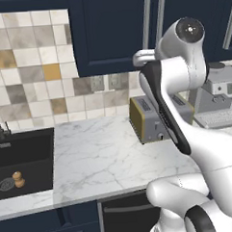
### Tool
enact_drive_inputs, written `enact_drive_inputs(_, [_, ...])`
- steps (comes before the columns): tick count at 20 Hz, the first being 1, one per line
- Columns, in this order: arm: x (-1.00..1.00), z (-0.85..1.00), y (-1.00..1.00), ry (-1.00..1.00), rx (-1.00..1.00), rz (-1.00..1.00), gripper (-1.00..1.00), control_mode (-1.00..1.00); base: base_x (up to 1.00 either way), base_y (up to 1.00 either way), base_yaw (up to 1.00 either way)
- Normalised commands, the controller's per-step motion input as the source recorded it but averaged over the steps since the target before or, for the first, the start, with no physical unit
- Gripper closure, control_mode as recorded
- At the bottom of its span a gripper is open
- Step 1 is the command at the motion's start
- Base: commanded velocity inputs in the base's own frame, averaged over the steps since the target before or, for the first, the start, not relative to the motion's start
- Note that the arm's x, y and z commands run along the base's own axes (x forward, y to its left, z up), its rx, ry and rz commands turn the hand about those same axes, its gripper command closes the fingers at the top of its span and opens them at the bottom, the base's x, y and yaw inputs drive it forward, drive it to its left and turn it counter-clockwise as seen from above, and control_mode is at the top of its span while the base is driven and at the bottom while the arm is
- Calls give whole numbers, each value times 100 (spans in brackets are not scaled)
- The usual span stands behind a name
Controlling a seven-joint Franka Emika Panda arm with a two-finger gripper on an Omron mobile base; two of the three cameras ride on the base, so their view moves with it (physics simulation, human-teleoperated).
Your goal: Open the cabinet, pick the kettle from the cabinet, and place it in the sink.
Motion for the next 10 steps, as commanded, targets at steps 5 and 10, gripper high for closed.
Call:
enact_drive_inputs(5, [5, 24, 10, -10, 0, 1, -100, -100, 0, 0, 0])
enact_drive_inputs(10, [8, 25, 6, -2, 0, 1, -100, -100, 0, 0, 0])
